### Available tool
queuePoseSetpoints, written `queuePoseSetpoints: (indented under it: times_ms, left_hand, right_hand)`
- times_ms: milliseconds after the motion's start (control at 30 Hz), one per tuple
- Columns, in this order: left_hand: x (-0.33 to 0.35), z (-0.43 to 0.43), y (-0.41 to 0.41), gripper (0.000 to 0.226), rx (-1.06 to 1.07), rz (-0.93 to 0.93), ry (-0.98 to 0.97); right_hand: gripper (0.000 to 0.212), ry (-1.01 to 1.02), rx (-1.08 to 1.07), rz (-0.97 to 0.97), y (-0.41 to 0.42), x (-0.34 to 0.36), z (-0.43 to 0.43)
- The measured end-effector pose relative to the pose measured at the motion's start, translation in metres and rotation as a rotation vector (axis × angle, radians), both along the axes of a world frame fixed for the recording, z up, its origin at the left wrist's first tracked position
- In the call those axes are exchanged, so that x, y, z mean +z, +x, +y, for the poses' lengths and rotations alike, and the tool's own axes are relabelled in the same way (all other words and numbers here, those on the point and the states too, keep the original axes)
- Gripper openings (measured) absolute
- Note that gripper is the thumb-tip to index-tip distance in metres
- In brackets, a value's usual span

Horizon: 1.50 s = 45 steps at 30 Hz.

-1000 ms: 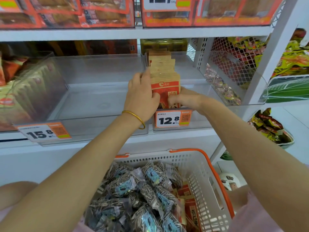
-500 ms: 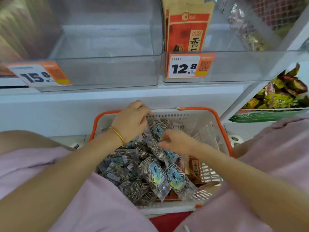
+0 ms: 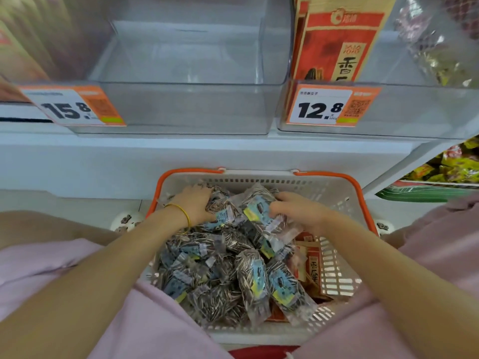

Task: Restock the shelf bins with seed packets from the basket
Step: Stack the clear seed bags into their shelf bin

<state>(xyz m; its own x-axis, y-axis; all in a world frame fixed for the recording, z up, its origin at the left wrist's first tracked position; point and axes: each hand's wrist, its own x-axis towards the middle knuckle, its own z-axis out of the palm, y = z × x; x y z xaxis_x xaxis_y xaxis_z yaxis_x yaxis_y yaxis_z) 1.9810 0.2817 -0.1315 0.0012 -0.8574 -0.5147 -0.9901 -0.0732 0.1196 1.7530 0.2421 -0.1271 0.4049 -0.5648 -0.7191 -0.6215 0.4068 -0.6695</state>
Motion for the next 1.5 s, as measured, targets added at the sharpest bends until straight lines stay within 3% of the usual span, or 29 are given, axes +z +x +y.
queuePoseSetpoints:
  times_ms: [100,233,500,600,700,833,933,1133,1167,1233,1333,1400,1500]
  left_hand:
    - [0.002,0.001,0.001,0.048,0.045,0.042,-0.014]
    - [0.014,0.000,0.002,0.043,0.008,0.044,-0.184]
    - [0.039,0.004,0.017,0.032,0.225,0.514,-0.185]
    - [0.051,0.012,0.015,0.024,0.331,0.746,-0.207]
    - [0.066,0.019,0.014,0.015,0.334,0.794,-0.311]
    - [0.097,0.032,0.011,0.017,0.298,0.870,-0.410]
    - [0.130,0.045,0.014,0.005,0.385,0.977,-0.495]
    - [0.200,0.047,0.040,0.029,0.635,1.070,-0.876]
    - [0.210,0.042,0.049,0.025,0.628,1.038,-0.983]
    - [0.219,0.025,0.072,0.026,0.502,0.667,-1.157]
    - [0.202,-0.003,0.107,0.043,0.249,0.092,-1.093]
    - [0.181,-0.015,0.119,0.048,0.156,-0.062,-0.996]
    - [0.168,-0.023,0.125,0.052,0.074,-0.112,-0.905]
  right_hand:
    - [0.044,0.121,-0.146,-0.163,0.001,0.006,0.002]
    - [0.026,0.186,-0.206,-0.285,0.001,0.014,0.005]
    - [0.017,-0.017,-0.265,-0.345,-0.001,0.044,0.015]
    - [0.027,-0.322,-0.126,-0.239,0.000,0.062,0.020]
    - [0.037,-0.499,-0.015,-0.251,0.007,0.081,0.023]
    - [0.055,-0.426,0.169,-0.351,0.023,0.109,0.022]
    - [0.052,-0.323,0.228,-0.508,0.038,0.131,0.020]
    - [0.051,-0.484,0.306,-0.647,0.079,0.216,0.006]
    - [0.050,-0.545,0.286,-0.640,0.089,0.230,-0.002]
    - [0.045,-0.712,0.231,-0.562,0.113,0.249,-0.028]
    - [0.040,-0.959,0.229,-0.268,0.164,0.245,-0.080]
    - [0.041,-1.043,0.329,-0.053,0.199,0.223,-0.114]
    - [0.050,-1.098,0.486,0.069,0.246,0.183,-0.154]
